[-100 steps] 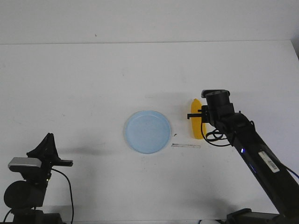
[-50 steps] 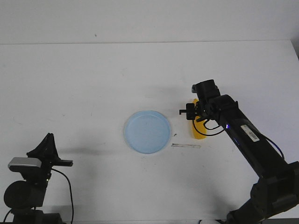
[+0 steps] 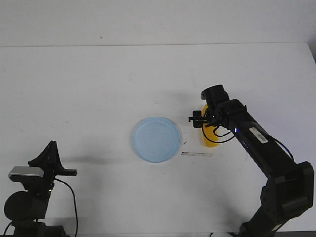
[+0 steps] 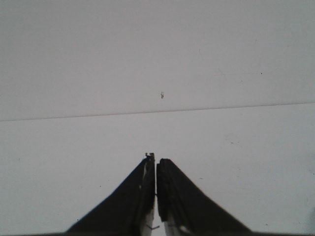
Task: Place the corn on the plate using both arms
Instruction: 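Lower the right gripper and close it around the corn cob, then lift the corn and carry it over the blue plate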
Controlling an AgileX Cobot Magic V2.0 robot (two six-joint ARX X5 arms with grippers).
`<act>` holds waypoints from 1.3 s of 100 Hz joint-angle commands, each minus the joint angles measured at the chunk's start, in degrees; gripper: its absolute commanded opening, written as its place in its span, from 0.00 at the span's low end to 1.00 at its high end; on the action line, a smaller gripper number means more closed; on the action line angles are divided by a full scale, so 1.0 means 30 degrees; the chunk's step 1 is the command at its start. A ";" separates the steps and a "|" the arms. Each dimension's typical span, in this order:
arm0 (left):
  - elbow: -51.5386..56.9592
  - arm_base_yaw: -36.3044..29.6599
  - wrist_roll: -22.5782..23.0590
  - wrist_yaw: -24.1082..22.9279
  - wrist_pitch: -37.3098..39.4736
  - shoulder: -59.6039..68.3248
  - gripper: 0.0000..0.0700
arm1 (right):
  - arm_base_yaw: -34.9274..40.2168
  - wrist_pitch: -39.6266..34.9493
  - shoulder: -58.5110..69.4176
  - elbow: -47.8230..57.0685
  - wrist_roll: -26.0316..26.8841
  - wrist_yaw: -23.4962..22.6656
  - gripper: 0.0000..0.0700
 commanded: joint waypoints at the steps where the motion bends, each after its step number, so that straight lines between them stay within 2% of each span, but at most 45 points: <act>1: 0.0117 0.0044 0.0044 -0.0022 0.0189 -0.0022 0.00 | -0.0066 0.0146 0.0794 0.0401 0.0073 0.0000 0.72; 55: 0.0117 0.0044 0.0044 -0.0022 0.0189 -0.0022 0.00 | -0.0335 0.0146 0.2390 0.0386 -0.0561 -0.0423 0.71; 68: 0.0117 0.0044 0.0044 -0.0022 0.0189 -0.0022 0.00 | -0.0328 0.0168 0.2492 0.0386 -0.0554 -0.0576 0.63; 75: 0.0117 0.0044 0.0044 -0.0029 0.0189 -0.0022 0.00 | -0.0321 0.0175 0.2492 0.0386 -0.0561 -0.0568 0.52; 81: 0.0117 0.0044 0.0044 -0.0029 0.0189 -0.0022 0.00 | -0.0321 0.0168 0.2492 0.0386 -0.0561 -0.0568 0.47; 130: 0.0117 0.0044 0.0044 -0.0022 0.0189 -0.0022 0.00 | -0.0255 0.0219 0.1566 0.0459 -0.0612 -0.0525 0.46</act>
